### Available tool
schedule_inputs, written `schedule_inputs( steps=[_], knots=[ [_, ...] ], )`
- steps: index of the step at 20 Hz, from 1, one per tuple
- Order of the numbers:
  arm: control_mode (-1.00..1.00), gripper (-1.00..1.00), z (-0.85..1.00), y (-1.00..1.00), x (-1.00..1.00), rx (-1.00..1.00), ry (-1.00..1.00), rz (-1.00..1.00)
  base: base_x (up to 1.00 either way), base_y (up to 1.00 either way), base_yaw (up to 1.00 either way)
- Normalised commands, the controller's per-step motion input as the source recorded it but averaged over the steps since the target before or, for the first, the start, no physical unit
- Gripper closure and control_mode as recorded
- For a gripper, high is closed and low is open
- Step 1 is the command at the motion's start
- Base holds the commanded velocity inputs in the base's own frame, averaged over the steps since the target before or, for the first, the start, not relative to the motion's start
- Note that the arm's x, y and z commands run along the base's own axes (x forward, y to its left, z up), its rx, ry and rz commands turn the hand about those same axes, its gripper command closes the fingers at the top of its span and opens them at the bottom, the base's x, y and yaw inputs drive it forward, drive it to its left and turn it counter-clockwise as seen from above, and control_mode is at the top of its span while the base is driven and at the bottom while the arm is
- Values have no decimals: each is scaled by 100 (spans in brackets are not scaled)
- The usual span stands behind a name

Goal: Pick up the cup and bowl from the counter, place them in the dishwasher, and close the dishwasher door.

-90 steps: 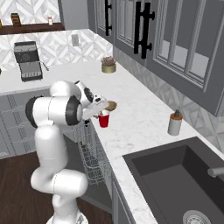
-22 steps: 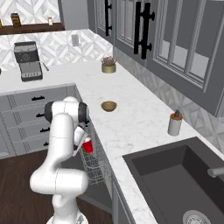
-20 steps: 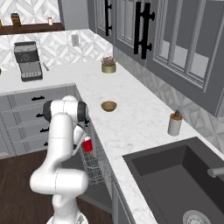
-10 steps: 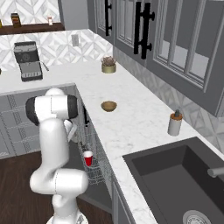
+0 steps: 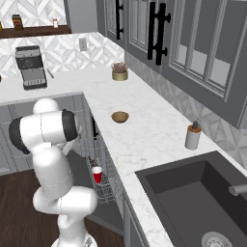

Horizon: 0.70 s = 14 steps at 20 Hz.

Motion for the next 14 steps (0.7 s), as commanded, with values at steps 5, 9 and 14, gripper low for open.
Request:
schedule_inputs(
  steps=[5,9,14],
  knots=[
    [-100,-100,100,0,1,0,0,0,0,0,0],
    [-100,-100,100,-8,9,0,-2,0,0,0,0],
    [-100,-100,76,-39,18,0,0,0,0,0,0]
  ],
)
